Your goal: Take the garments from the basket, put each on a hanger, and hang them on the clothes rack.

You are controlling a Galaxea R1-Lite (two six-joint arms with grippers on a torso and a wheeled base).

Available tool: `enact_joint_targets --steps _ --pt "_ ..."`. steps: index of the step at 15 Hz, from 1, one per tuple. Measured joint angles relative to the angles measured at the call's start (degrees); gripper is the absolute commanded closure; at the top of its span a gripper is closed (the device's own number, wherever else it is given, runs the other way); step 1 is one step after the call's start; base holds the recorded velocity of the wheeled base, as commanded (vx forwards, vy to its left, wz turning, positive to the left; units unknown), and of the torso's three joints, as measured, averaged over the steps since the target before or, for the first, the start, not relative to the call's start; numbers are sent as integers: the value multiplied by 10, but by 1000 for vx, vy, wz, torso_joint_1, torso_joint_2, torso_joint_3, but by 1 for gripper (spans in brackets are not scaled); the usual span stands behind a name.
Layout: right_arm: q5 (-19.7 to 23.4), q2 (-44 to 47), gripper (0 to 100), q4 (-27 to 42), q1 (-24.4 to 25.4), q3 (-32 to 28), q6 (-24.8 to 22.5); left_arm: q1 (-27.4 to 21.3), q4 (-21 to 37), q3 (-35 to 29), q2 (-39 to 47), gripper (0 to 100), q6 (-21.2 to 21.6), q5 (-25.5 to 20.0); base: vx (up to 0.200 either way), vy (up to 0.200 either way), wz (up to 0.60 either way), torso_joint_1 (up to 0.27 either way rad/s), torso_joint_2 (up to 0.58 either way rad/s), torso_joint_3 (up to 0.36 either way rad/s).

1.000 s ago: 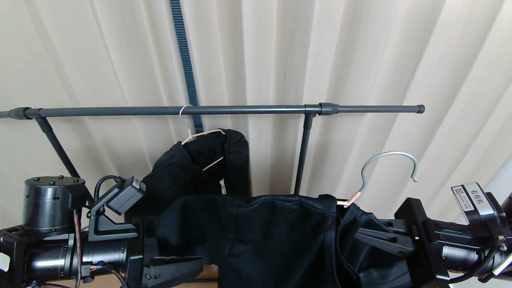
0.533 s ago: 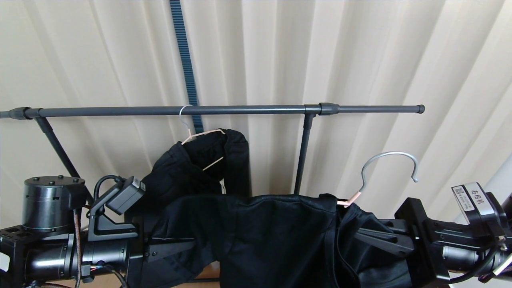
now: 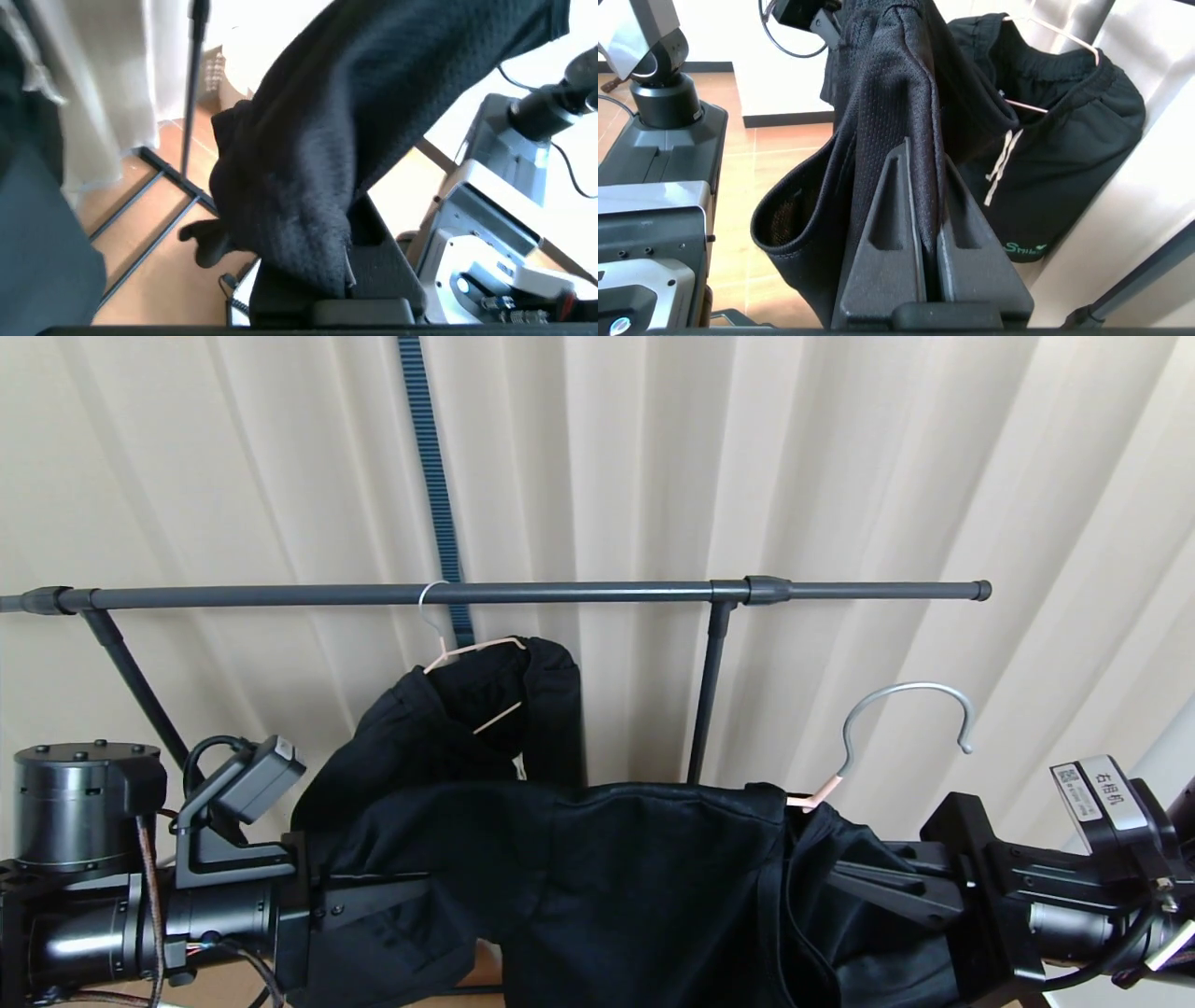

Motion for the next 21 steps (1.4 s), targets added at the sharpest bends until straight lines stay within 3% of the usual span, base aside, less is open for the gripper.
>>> enact_joint_targets --steps 14,21 --pt "0 -3 100 -2 -41 -16 21 110 1 26 -45 100 -11 -1 0 0 0 0 0 0" --pt "1 -1 100 -1 -64 -25 26 123 1 30 -53 100 -26 -1 0 0 0 0 0 0"
